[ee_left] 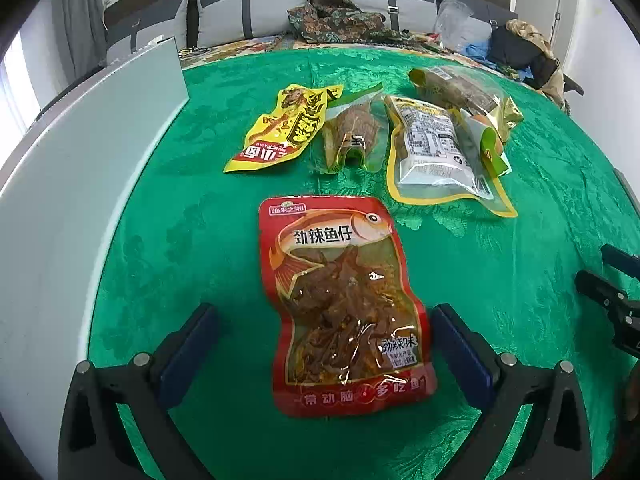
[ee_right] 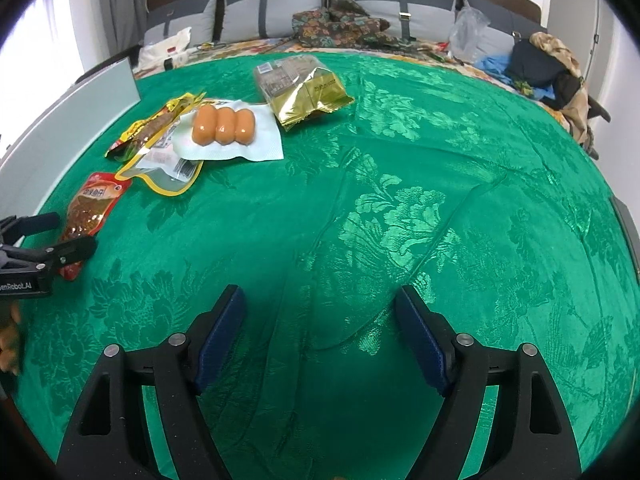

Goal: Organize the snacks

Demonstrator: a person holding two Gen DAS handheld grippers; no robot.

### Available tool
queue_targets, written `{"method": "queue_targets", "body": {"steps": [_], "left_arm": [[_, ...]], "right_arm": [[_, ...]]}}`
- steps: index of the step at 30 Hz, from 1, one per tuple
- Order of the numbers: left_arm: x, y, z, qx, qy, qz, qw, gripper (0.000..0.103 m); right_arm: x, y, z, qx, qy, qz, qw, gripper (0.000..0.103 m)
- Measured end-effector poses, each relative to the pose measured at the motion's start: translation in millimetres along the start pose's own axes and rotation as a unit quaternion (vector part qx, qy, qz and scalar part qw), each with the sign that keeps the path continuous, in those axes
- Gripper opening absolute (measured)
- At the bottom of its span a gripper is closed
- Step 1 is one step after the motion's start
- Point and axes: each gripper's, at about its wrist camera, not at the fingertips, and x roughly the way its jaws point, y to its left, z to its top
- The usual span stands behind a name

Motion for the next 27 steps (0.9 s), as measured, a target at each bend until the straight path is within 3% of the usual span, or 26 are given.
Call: {"method": "queue_targets", "body": {"steps": [15,20,27], "left_arm": [[5,-3,3,-0.005,-0.005,0.004,1.0,0.103],[5,-3,3,-0.005,-0.004,0.004,1.0,0.103],[5,-3,3,-0.006,-0.005,0.004,1.0,0.103]], "right_arm": [[1,-2,1,0.004,0.0,-0.003,1.0,0.082],[29,-25,43,0.066,0.036,-0.048,0.996,0.084],[40,-37,53,0.052,0.001,-0.043,0.998,0.087]]}}
